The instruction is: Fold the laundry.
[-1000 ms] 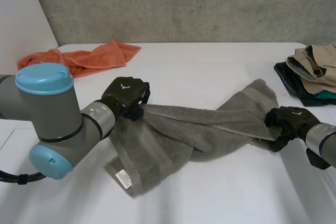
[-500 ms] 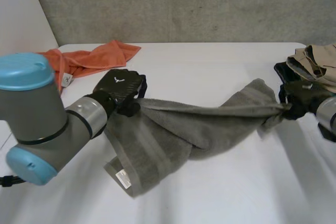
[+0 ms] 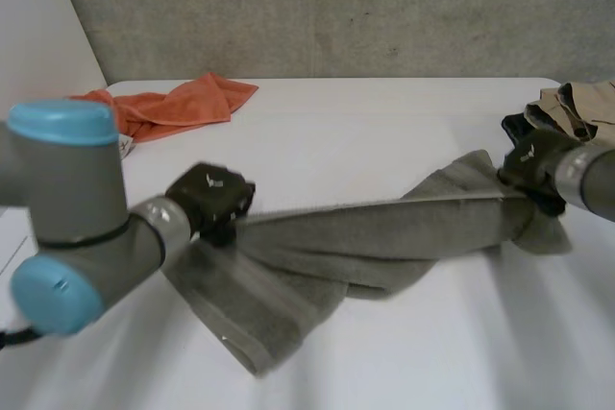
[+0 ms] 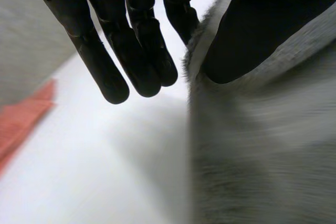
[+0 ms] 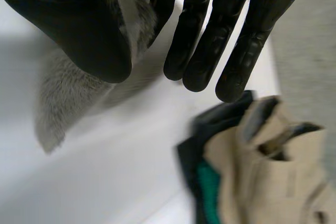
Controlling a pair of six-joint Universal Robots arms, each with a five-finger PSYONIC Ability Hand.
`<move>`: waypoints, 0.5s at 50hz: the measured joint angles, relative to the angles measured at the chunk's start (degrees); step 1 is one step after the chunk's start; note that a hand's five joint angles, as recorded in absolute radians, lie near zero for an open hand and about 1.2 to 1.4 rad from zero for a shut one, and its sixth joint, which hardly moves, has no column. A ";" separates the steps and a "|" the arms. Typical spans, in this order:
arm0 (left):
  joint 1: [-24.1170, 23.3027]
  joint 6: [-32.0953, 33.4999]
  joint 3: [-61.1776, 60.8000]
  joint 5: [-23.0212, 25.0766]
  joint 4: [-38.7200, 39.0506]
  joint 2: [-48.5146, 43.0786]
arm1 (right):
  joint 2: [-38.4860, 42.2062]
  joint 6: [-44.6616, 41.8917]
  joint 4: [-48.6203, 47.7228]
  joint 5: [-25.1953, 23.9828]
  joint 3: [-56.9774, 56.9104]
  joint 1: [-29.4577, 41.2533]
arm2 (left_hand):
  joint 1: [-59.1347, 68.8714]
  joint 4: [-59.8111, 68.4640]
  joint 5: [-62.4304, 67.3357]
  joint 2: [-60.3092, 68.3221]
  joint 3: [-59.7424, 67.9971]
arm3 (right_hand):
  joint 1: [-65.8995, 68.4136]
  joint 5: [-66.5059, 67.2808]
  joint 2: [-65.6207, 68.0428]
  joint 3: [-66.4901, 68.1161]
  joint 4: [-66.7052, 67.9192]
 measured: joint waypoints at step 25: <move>3.62 2.64 8.00 -4.37 45.04 9.54 | -1.29 14.20 -59.32 -4.23 -10.66 4.66 | 0.00 0.17 1.18 0.12 0.08 | 1.41 1.13 0.00 0.00 0.01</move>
